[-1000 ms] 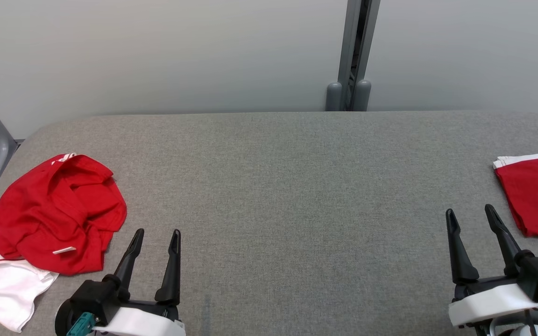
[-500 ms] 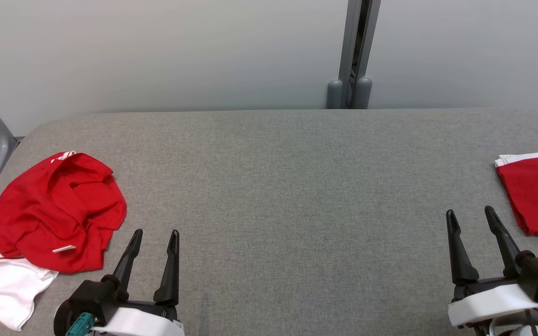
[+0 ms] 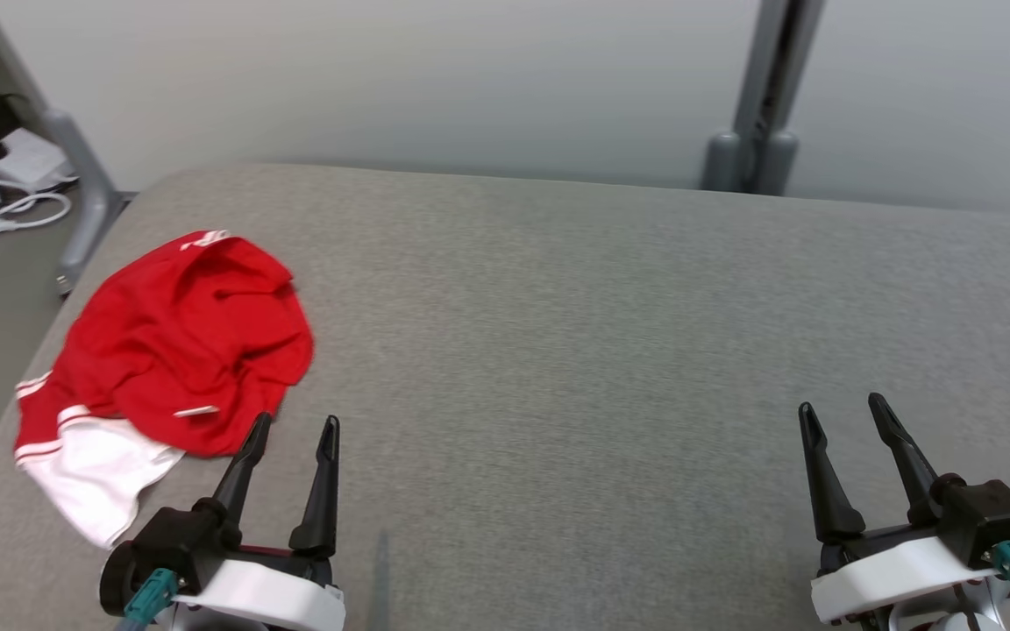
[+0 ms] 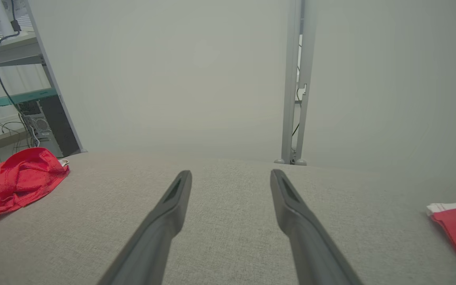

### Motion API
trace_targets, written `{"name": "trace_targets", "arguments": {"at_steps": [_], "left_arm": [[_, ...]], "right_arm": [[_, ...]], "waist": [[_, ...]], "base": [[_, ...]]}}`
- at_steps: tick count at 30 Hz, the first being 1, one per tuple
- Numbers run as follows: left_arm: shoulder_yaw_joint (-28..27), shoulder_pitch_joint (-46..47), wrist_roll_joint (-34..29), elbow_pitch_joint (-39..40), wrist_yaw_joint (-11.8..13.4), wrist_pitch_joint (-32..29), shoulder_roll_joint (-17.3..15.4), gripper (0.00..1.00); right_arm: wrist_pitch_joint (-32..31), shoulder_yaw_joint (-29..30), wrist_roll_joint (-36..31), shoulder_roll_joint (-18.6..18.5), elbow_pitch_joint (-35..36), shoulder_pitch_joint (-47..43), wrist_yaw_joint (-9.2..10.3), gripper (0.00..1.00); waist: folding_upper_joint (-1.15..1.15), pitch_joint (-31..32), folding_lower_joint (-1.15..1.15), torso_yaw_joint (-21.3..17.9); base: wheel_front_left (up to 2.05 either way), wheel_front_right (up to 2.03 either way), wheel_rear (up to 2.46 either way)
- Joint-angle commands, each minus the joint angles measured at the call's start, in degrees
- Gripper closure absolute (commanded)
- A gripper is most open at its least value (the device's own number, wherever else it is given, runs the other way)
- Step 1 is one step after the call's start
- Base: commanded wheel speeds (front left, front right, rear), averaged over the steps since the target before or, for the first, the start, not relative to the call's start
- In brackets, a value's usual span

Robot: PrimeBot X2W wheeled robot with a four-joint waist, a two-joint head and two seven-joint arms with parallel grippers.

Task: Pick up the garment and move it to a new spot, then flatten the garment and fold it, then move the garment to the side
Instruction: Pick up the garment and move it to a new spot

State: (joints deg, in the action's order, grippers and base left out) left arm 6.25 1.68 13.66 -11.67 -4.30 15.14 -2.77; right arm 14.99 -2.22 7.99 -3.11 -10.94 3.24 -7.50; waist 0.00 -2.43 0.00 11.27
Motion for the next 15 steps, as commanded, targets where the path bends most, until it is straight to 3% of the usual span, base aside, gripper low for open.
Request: {"name": "trace_targets", "arguments": {"at_steps": [1, 15], "left_arm": [[-0.59, 0.78, -0.34, 0.24, -0.19, 0.02, -0.29, 0.0], [-4.4, -0.98, -2.65, 0.69, -0.27, 0.02, -0.23, 0.0]], "right_arm": [[0.24, -0.2, 0.19, -0.17, -0.23, 0.29, 0.04, 0.0], [0.23, -6.17, 2.83, -1.18, -0.26, -0.34, 0.04, 0.0]], "waist": [[0.0, 0.18, 0.0, 3.59], [0.0, 3.21, 0.0, 17.12]], "base": [[0.0, 0.0, 0.0], [0.0, 0.0, 0.0]]}}
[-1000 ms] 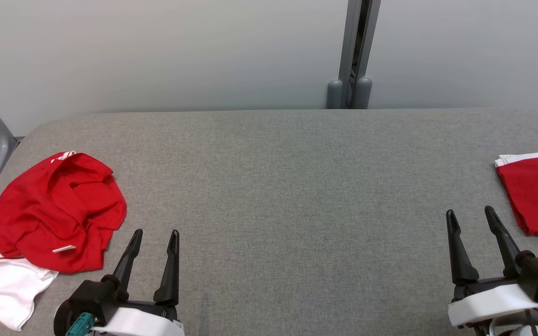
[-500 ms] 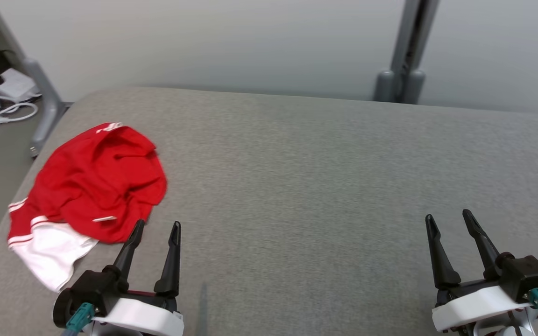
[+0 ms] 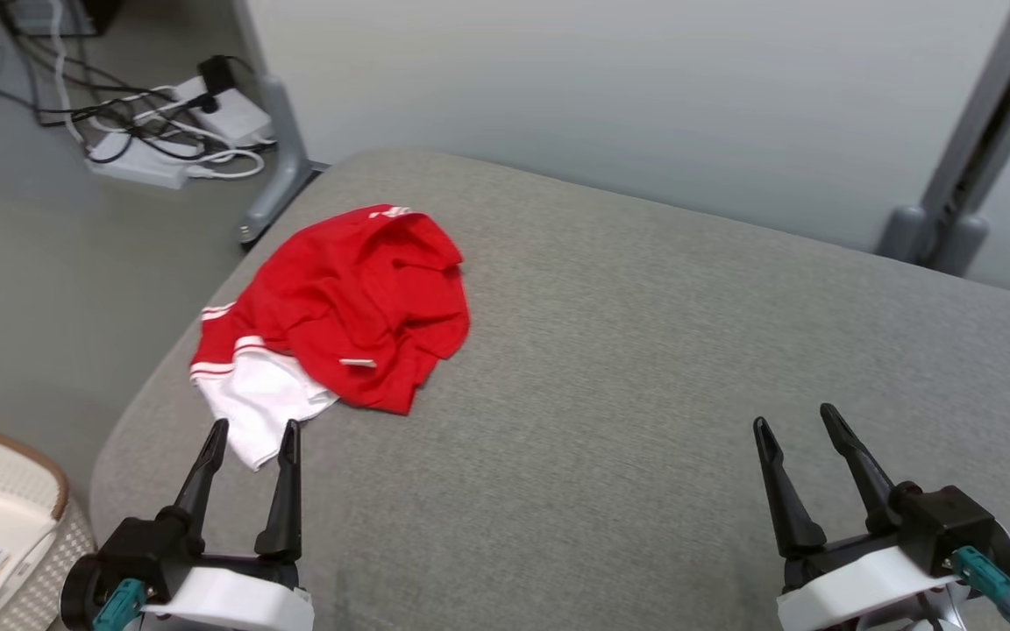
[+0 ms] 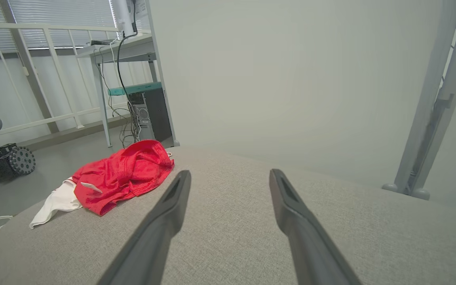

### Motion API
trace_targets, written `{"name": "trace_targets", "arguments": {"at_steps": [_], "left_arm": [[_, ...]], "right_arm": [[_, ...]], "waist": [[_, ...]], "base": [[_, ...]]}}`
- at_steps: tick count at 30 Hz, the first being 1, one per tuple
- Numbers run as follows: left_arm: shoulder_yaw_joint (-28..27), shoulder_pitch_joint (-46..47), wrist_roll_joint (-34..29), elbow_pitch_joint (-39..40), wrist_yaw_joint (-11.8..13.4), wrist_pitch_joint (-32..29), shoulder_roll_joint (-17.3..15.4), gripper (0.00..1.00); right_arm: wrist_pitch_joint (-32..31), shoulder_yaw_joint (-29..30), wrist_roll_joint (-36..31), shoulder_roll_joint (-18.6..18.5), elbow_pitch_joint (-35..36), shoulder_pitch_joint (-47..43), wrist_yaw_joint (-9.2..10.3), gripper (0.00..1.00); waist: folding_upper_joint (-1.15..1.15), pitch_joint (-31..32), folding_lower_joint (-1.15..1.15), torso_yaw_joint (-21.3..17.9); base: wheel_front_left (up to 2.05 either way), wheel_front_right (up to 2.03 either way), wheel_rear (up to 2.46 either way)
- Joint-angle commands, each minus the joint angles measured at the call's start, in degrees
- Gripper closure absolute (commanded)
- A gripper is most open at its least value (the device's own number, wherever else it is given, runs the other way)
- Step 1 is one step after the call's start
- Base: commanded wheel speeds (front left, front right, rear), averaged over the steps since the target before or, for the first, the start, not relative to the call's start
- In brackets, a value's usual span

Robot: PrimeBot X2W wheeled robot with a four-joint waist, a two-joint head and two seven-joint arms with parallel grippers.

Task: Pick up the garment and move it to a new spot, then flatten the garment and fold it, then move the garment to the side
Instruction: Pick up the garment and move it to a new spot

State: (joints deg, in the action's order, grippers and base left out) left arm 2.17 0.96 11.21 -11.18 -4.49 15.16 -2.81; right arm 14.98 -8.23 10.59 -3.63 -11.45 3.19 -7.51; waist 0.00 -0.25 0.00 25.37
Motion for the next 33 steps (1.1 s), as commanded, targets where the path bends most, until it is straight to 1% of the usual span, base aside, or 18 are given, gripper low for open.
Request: {"name": "trace_targets", "arguments": {"at_steps": [1, 11, 18, 23, 33], "left_arm": [[-0.75, -0.45, -0.13, 0.48, 0.06, 0.01, -0.19, 0.0], [-2.78, -1.9, 2.14, 3.62, 2.29, 0.01, -0.22, 0.0], [-3.86, -3.13, 2.51, 5.33, 3.44, 0.01, -0.22, 0.0], [-4.0, -3.1, 2.58, 5.3, 3.37, 0.01, -0.22, 0.0], [-3.67, -2.38, 2.37, 4.41, 2.97, 0.01, -0.22, 0.0]], "right_arm": [[0.25, -0.87, 0.34, -0.67, 0.27, -0.08, 0.04, 0.0], [0.25, -5.66, 1.84, -2.02, -2.24, 5.36, 0.04, 0.0], [0.25, -7.63, 2.97, -1.9, -4.14, 7.83, 0.04, 0.0], [0.25, -7.63, 3.48, -2.27, -4.42, 7.81, 0.04, 0.0], [0.25, -7.18, 3.42, -1.77, -3.86, 6.39, 0.04, 0.0]], "waist": [[0.0, 0.87, 0.0, 3.39], [0.0, -1.84, 0.0, 5.15], [0.0, -2.23, 0.0, 5.39], [0.0, -1.97, 0.0, 5.22], [0.0, -1.31, 0.0, 4.9]], "base": [[0.0, 0.0, 0.0], [0.0, 0.0, 0.0], [0.0, 0.0, 0.0], [0.0, 0.0, 0.0], [0.0, 0.0, 0.0]]}}
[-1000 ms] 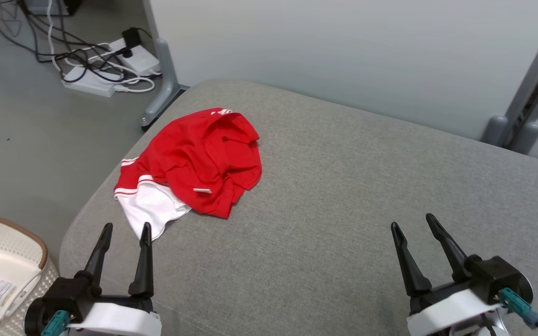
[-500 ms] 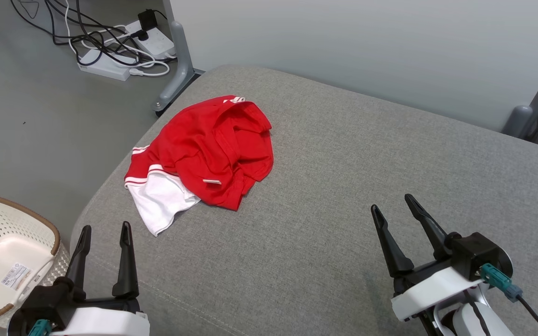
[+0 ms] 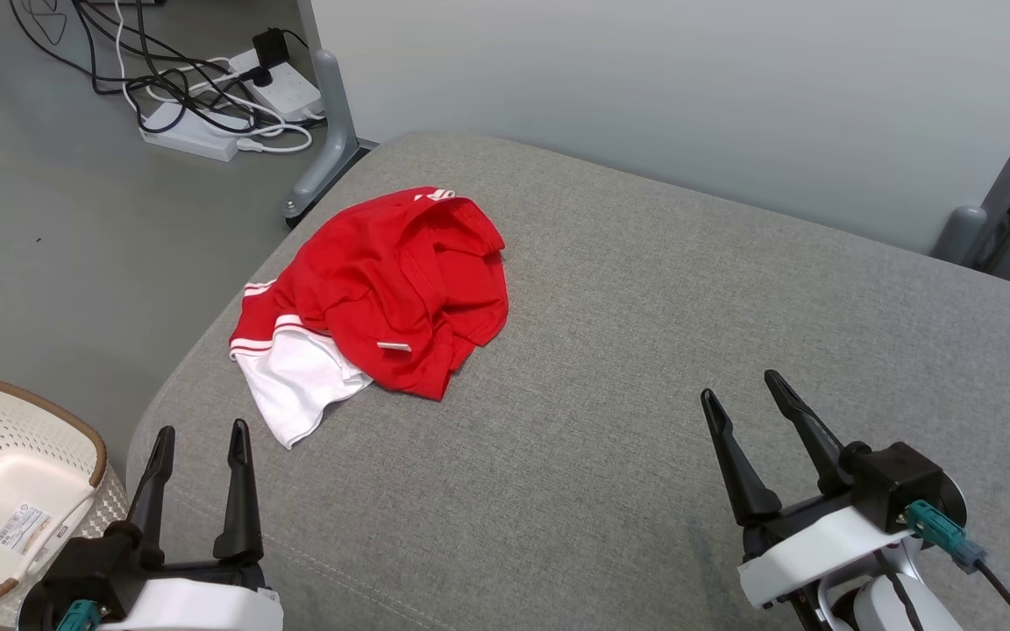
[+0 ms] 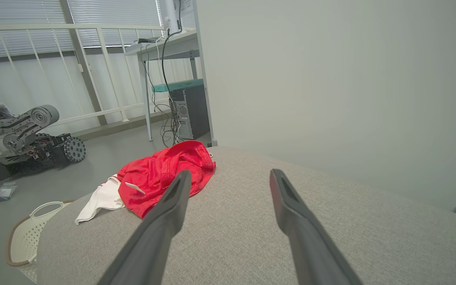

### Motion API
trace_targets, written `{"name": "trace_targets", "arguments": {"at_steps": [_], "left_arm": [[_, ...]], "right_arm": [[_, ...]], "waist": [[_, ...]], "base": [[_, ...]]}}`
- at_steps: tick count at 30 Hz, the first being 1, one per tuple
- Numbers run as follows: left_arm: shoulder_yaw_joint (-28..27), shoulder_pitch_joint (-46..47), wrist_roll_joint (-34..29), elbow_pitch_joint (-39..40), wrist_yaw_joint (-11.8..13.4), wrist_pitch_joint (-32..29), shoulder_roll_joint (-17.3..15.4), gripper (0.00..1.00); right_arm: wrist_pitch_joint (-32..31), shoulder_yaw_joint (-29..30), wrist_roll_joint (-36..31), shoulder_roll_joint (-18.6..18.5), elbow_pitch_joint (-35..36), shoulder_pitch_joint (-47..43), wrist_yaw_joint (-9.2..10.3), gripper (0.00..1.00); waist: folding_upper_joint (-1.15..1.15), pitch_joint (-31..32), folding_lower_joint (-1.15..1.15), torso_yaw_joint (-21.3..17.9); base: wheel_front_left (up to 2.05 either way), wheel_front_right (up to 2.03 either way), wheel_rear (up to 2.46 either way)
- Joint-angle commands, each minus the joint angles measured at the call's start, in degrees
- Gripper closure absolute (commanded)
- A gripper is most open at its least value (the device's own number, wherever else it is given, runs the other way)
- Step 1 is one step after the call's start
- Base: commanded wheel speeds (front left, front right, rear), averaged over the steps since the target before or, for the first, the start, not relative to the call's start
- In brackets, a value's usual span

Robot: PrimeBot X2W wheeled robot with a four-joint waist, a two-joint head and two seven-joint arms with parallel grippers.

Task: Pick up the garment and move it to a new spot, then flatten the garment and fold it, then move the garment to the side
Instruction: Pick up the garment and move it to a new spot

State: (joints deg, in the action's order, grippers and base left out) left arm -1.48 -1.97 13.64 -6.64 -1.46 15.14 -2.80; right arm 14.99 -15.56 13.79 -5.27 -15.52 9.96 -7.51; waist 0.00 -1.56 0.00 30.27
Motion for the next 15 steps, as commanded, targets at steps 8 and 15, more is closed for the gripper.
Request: {"name": "trace_targets", "arguments": {"at_steps": [8, 15], "left_arm": [[0.0, 1.37, 0.38, -0.45, -0.18, 0.02, -0.23, 0.0], [0.72, 5.65, -3.94, -5.98, -2.42, 0.01, -1.62, 0.0]], "right_arm": [[0.24, 0.42, -0.39, -0.2, 0.95, -0.49, 0.05, 0.0], [0.24, 2.92, -2.42, -1.46, 2.88, -0.7, 0.04, 0.0]], "waist": [[0.0, -1.0, 0.0, 0.05], [0.0, -5.5, 0.0, 0.37]], "base": [[0.0, 0.0, 0.0], [0.0, 0.0, 0.0]]}}
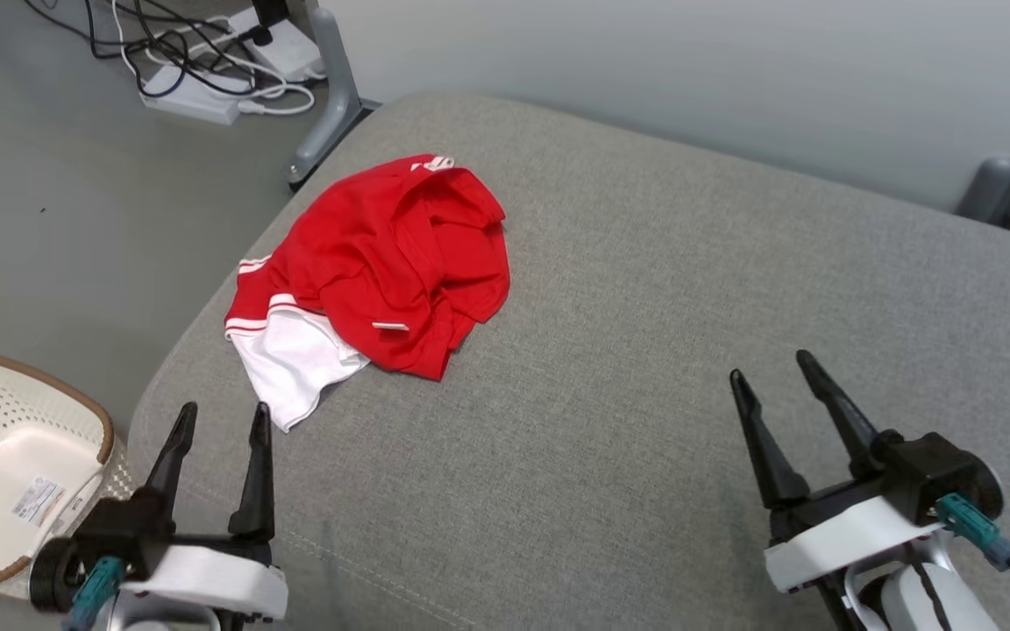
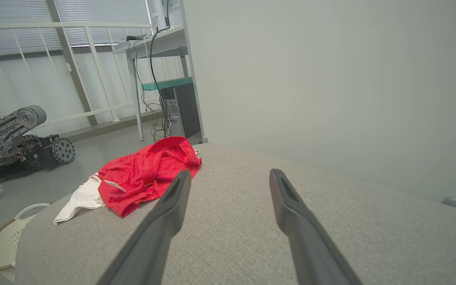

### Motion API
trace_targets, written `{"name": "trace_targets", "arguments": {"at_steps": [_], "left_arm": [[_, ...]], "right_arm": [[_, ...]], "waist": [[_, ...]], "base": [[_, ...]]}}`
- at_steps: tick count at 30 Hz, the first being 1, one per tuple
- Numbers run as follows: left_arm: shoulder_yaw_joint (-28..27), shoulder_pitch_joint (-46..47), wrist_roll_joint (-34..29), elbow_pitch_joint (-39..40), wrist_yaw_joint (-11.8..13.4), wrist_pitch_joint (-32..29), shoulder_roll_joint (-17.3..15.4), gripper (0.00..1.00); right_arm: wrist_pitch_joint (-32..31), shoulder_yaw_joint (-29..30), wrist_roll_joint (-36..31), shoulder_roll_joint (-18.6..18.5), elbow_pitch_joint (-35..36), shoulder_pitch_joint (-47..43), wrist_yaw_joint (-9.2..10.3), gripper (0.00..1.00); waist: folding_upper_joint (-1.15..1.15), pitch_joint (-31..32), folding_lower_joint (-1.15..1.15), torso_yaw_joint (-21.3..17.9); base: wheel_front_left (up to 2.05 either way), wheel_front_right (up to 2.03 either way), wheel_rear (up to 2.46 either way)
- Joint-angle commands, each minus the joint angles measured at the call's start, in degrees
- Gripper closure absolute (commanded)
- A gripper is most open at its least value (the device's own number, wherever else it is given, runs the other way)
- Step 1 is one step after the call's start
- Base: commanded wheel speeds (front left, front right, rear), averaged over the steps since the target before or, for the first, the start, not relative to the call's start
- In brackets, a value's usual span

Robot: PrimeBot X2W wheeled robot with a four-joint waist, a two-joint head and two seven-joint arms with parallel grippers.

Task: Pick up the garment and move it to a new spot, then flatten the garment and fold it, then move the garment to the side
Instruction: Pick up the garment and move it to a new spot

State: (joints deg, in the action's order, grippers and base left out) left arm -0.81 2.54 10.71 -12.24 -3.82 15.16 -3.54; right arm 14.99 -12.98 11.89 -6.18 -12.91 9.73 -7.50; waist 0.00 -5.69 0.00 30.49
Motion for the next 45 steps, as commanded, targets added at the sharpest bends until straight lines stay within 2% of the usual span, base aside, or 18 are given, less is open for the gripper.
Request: {"name": "trace_targets", "arguments": {"at_steps": [1, 5, 8, 17, 21, 27, 31, 36, 37, 38, 39, 45], "left_arm": [[0.36, 2.4, -0.94, -1.81, -0.26, 0.0, -0.58, 0.0], [-1.12, 6.83, 1.59, -6.13, -0.84, 0.01, -0.52, 0.0], [-1.96, 12.04, 3.27, -10.36, -1.58, -0.21, -1.64, 0.0], [-3.58, 29.31, 9.44, -24.31, -3.09, -8.73, -7.63, 0.0], [-3.8, 35.93, 13.31, -31.31, -3.59, -12.75, -8.87, 0.0], [-2.19, 42.16, 14.78, -41.31, -3.56, -17.84, -11.28, 0.0], [-1.66, 44.41, 13.72, -46.38, -2.63, -17.3, -12.92, 0.0], [-1.01, 45.84, 13.82, -50.58, -2.8, -17.63, -12.91, 0.0], [-0.61, 46.18, 14.4, -52.45, -3.12, -18.83, -12.49, 0.23], [-0.63, 46.35, 14.9, -53.19, -3.21, -19.31, -12.24, 0.58], [-0.51, 46.59, 15.24, -53.79, -3.37, -19.77, -12.06, 1.0], [0.06, 46.84, 17.4, -54.3, -3.68, -18.94, -11.24, 1.0]], "right_arm": [[0.24, 0.81, -1.26, -0.83, 0.65, -0.55, 0.03, 0.0], [-0.14, 0.39, -3.18, -1.09, 2.18, 0.8, 0.03, 0.0], [-1.58, 0.04, -4.91, -1.91, 4.25, 2.51, 0.04, 0.0], [-7.4, -0.34, -8.31, -3.88, 13.23, 5.96, 0.04, 0.0], [-8.95, -0.25, -8.86, -4.33, 15.73, 6.17, 0.04, 0.0], [-9.44, 0.05, -9.54, -4.37, 17.07, 5.04, 0.04, 0.0], [-9.16, 0.5, -9.9, -4.28, 17.46, 4.99, 0.04, 0.0], [-8.93, 0.78, -10.02, -4.21, 17.65, 5.03, 0.04, 0.0], [-8.98, 0.88, -10.05, -4.19, 17.67, 4.97, 0.03, 0.0], [-8.92, 0.93, -10.14, -4.11, 17.63, 4.92, 0.04, 0.0], [-8.83, 0.99, -10.18, -3.99, 17.53, 4.83, 0.04, 0.0], [-7.79, 1.11, -10.59, -3.6, 16.41, 4.61, 0.04, 0.0]], "waist": [[0.0, -2.32, 0.0, 0.23], [0.0, -5.84, 0.0, -1.31], [0.0, -9.45, 0.0, -3.15], [0.0, -18.5, 0.0, -8.13], [0.0, -20.99, 0.0, -9.44], [0.0, -23.51, 0.0, -11.2], [0.0, -24.42, 0.0, -12.26], [0.0, -24.8, 0.0, -12.93], [0.0, -24.86, 0.0, -13.06], [0.0, -24.86, 0.0, -13.06], [0.0, -24.8, 0.0, -13.04], [0.0, -23.3, 0.0, -12.86]], "base": [[0.0, 0.0, 0.0], [0.0, 0.0, 0.0], [0.0, 0.0, 0.0], [0.0, 0.0, 0.0], [0.0, 0.0, 0.0], [0.0, 0.0, 0.0], [0.0, 0.0, 0.0], [0.0, 0.0, 0.0], [0.0, 0.0, 0.0], [0.0, 0.0, 0.0], [0.0, 0.0, 0.0], [0.0, 0.0, 0.0]]}}
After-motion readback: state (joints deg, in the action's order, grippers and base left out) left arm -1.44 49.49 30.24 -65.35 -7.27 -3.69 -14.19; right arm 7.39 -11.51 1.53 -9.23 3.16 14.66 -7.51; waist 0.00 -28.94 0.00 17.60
